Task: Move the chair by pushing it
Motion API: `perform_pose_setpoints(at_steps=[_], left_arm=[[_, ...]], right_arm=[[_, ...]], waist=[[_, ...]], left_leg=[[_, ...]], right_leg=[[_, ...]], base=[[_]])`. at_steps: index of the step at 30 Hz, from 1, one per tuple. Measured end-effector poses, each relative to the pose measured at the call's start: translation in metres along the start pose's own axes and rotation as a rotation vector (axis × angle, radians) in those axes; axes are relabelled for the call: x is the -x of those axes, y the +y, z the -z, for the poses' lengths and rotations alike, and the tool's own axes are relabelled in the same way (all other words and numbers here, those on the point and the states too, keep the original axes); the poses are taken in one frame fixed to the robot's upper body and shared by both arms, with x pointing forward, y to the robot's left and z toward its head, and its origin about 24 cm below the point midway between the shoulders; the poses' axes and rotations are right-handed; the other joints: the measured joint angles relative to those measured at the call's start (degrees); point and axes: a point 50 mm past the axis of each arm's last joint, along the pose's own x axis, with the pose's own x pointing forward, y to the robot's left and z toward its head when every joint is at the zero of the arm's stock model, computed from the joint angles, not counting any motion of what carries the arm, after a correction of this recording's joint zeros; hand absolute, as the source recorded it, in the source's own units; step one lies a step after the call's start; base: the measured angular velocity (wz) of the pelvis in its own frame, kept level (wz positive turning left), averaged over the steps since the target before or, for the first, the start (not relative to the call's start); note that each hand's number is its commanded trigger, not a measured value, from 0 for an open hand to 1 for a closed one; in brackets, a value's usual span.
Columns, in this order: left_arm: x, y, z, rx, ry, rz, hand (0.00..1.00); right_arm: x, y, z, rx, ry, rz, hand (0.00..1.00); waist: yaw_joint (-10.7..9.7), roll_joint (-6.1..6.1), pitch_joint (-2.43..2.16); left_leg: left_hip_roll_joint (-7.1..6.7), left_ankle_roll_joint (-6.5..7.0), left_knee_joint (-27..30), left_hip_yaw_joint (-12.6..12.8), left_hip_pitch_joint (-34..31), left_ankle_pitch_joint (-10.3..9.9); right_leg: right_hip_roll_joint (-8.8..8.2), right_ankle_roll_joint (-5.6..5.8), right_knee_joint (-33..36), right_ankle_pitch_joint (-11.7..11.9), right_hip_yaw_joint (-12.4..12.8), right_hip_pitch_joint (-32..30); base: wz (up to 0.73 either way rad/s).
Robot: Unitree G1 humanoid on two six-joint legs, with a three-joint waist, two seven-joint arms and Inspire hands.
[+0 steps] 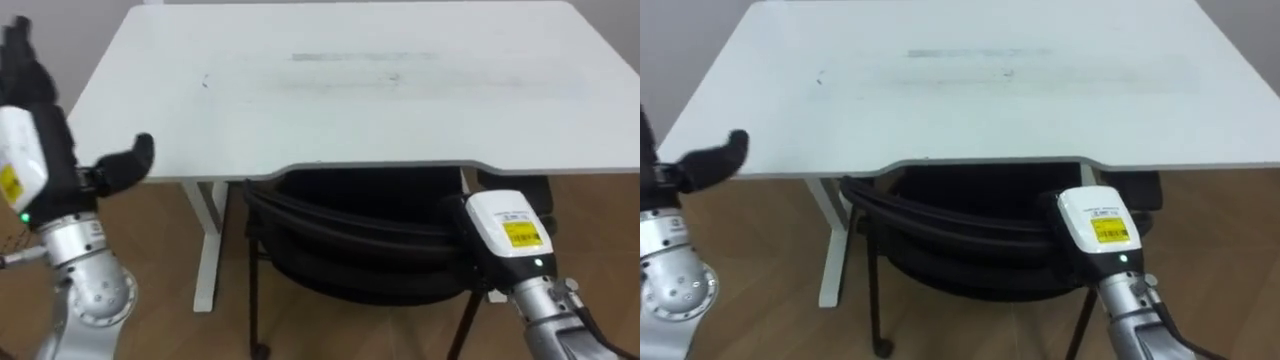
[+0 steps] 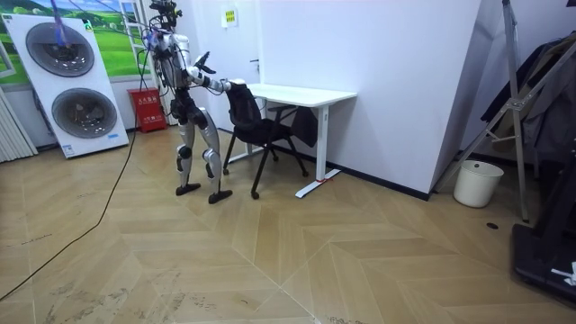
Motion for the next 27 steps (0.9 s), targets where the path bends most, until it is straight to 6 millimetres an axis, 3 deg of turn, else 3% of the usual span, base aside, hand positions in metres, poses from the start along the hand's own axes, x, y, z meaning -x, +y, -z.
perform_pose_setpoints(at_steps=[6, 9, 17, 18, 22, 27], left_arm=[[-0.005, 0.036, 0.02, 0.045, 0.116, -0.238, 0.0], [0.01, 0.049, 0.036, 0.07, 0.233, -0.298, 0.0], [0.055, 0.052, 0.082, 0.088, 0.586, -0.335, 0.0], [0.059, 0.053, 0.084, 0.085, 0.608, -0.337, 0.0], [0.075, 0.05, 0.097, 0.086, 0.727, -0.334, 0.0], [0.098, 0.048, 0.113, 0.039, 0.861, -0.318, 0.0]], right_arm=[[0.021, -0.005, 0.017, -0.003, 0.055, 0.03, 0.0], [0.034, -0.006, 0.024, -0.006, 0.086, 0.057, 0.0], [0.057, 0.0, 0.031, -0.055, 0.189, 0.136, 0.0], [0.057, 0.0, 0.031, -0.058, 0.19, 0.138, 0.0], [0.07, 0.014, 0.032, -0.092, 0.251, 0.135, 0.0], [0.077, 0.024, 0.037, -0.111, 0.3, 0.127, 0.0]], waist=[[0.22, 0.49, 0.03], [0.24, 0.94, -0.1], [1.71, 1.27, -0.13], [1.78, 1.22, -0.21], [3.92, 0.23, -1.49], [4.99, 0.22, -1.58]], left_leg=[[-0.42, 0.39, -0.29, 0.22, -0.01, -0.25], [-0.45, 0.4, -0.69, 0.24, 0.35, -0.26], [-0.42, 0.75, -0.78, 0.45, 0.3, -0.74], [-0.42, 0.76, -0.78, 0.45, 0.31, -0.77], [0.13, 0.61, -0.76, 0.46, 0.49, -0.99], [0.14, 0.96, -0.46, 0.37, 2.27, -2.15]], right_leg=[[-0.44, 0.86, -0.31, -0.72, 0.09, 0.18], [-0.51, 0.8, -0.38, -1.05, -0.02, 0.38], [-0.56, 1.39, -1.28, -1.49, -0.34, 0.65], [-0.56, 1.33, -1.31, -1.45, -0.35, 0.71], [-0.12, 0.67, -2.46, -0.71, -0.63, 1.65], [-0.26, 1.2, -4.42, -0.54, -0.81, 4.64]], base=[[0.02], [0.01], [0.0], [0.0], [0.02], [0.02]])
